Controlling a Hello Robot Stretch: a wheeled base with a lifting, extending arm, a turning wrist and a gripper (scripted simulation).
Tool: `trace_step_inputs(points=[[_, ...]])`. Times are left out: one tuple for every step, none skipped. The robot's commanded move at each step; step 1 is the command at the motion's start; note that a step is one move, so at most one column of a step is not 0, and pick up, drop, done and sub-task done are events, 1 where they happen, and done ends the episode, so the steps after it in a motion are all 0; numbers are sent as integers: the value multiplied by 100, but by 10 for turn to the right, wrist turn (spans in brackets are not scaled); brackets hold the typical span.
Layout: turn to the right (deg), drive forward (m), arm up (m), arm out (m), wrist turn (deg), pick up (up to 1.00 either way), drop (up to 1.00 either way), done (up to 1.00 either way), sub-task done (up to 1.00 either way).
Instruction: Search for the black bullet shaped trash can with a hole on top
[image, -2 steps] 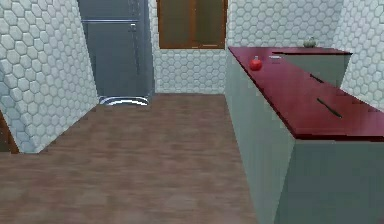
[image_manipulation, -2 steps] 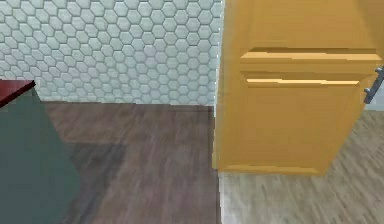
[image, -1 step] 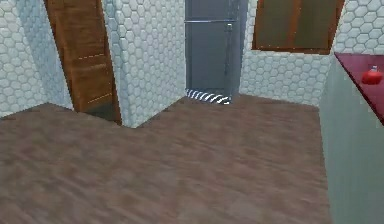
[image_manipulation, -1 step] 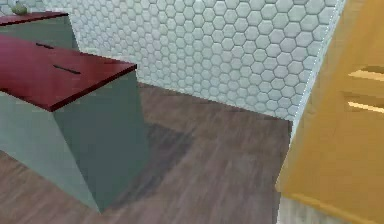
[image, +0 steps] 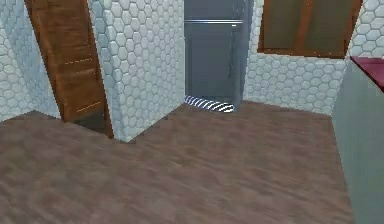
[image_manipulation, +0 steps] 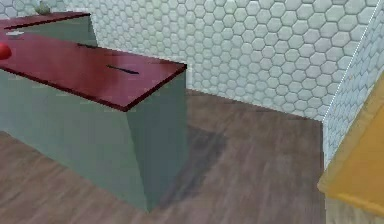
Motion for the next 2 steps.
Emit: trace_step_inputs(points=[[-450,0,0,0,0,0,0,0,0],[-90,0,0,0,0,0,0,0,0]])
